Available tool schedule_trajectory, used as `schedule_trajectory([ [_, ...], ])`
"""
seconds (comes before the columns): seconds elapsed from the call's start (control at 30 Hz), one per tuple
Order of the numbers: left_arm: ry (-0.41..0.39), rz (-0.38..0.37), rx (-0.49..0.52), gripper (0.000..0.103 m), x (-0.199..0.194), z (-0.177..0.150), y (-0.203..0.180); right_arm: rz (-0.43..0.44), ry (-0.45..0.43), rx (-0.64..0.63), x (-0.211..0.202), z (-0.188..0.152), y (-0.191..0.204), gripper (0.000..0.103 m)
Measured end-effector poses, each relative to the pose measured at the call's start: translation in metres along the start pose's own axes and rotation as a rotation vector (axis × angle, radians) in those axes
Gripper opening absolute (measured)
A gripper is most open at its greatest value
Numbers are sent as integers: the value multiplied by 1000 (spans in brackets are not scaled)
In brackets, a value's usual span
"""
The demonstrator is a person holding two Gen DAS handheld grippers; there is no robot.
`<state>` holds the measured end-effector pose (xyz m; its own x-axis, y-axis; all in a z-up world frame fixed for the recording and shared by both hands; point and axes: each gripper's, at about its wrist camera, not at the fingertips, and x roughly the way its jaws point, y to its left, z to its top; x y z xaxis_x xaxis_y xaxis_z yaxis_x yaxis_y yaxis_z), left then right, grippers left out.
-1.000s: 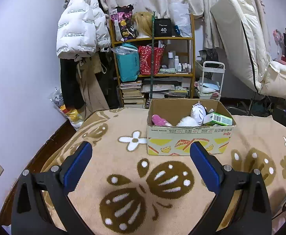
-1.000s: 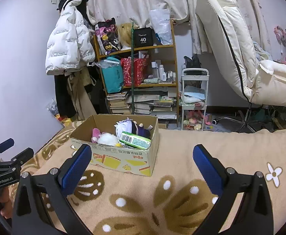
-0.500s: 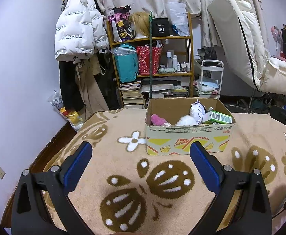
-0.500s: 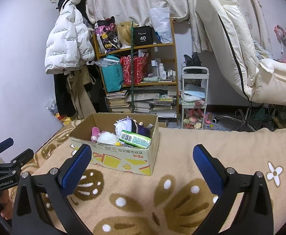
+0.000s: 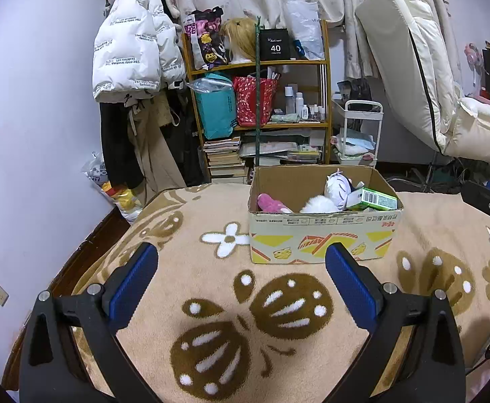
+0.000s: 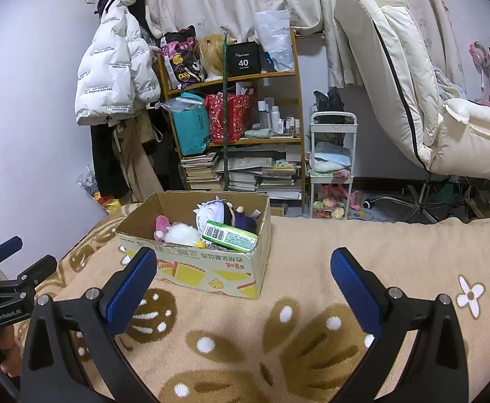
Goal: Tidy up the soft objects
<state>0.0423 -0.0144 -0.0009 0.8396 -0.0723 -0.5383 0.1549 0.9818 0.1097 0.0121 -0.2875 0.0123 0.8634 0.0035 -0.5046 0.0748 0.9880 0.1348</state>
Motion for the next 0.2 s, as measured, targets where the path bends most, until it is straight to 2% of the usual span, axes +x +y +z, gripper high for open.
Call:
schedule_trajectory([
  [0.2, 0, 0, 2, 99, 0, 0, 0, -1, 2, -2, 1, 0, -1, 103],
])
